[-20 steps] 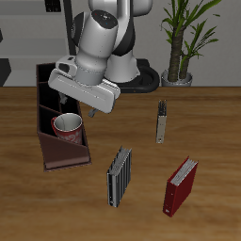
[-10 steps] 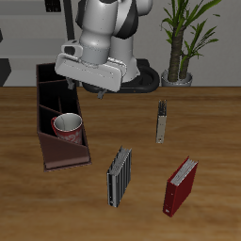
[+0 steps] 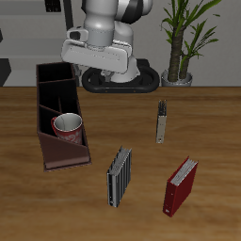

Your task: Place the red mug into the right desk caddy's left compartment and place the red book into the right desk caddy's front compartment

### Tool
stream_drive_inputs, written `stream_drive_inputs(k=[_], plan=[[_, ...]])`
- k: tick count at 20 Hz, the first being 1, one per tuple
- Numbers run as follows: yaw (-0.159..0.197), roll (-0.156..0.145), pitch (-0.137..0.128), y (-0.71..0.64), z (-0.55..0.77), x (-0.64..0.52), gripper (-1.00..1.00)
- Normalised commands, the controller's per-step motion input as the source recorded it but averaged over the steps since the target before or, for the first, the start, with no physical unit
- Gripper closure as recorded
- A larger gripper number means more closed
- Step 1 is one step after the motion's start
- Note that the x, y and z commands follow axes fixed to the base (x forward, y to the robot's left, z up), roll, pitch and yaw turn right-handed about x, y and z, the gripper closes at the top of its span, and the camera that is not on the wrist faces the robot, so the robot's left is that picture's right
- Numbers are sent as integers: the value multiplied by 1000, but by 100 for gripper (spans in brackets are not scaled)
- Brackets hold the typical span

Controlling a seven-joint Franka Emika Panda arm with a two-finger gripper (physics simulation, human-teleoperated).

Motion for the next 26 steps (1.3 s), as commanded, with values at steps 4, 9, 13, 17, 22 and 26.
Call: stream_drive_inputs(k=[4,9,13,17,22,26], plan=[[40,-11,-10,49,176,64,-100],[44,-79,16,90,92,204,-100],[59,-38,28,252,100,251,-100],[40,5,28,189,74,261,-100],[41,-11,24,180,24,217,-100],[75,7,20,876,211,478,-100]])
